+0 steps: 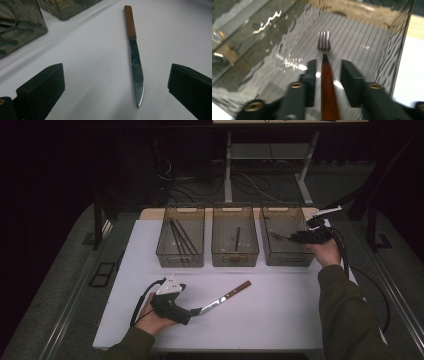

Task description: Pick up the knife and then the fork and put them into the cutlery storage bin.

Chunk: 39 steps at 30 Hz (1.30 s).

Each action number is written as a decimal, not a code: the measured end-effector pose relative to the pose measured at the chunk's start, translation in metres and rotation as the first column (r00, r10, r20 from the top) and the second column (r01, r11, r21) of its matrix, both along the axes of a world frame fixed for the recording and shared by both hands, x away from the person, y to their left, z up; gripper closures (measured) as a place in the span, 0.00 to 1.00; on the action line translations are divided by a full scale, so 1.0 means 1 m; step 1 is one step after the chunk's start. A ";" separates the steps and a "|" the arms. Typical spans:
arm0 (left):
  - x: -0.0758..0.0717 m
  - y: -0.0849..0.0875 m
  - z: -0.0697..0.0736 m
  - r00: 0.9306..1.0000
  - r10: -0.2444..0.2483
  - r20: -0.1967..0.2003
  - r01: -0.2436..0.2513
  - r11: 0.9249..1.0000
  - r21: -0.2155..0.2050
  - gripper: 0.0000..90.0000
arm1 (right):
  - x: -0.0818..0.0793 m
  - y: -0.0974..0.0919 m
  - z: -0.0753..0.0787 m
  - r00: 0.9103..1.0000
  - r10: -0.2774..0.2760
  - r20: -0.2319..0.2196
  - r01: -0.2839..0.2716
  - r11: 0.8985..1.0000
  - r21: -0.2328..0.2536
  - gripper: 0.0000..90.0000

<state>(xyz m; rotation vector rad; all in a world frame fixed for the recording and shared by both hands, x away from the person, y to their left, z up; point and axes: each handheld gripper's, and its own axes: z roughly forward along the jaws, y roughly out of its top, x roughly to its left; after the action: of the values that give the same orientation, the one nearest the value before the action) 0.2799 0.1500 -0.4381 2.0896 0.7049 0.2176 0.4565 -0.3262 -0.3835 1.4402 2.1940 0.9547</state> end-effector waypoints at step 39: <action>0.012 -0.008 0.008 0.998 0.067 0.008 -0.067 0.998 -0.009 0.02 | -0.169 0.042 -0.039 0.947 0.289 0.140 -0.306 0.945 0.114 0.01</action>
<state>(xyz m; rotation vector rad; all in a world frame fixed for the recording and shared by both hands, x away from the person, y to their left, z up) 0.2914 0.1417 -0.4300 2.0577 0.7699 0.2596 0.2872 -0.2845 -0.4226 1.0853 2.3355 1.2785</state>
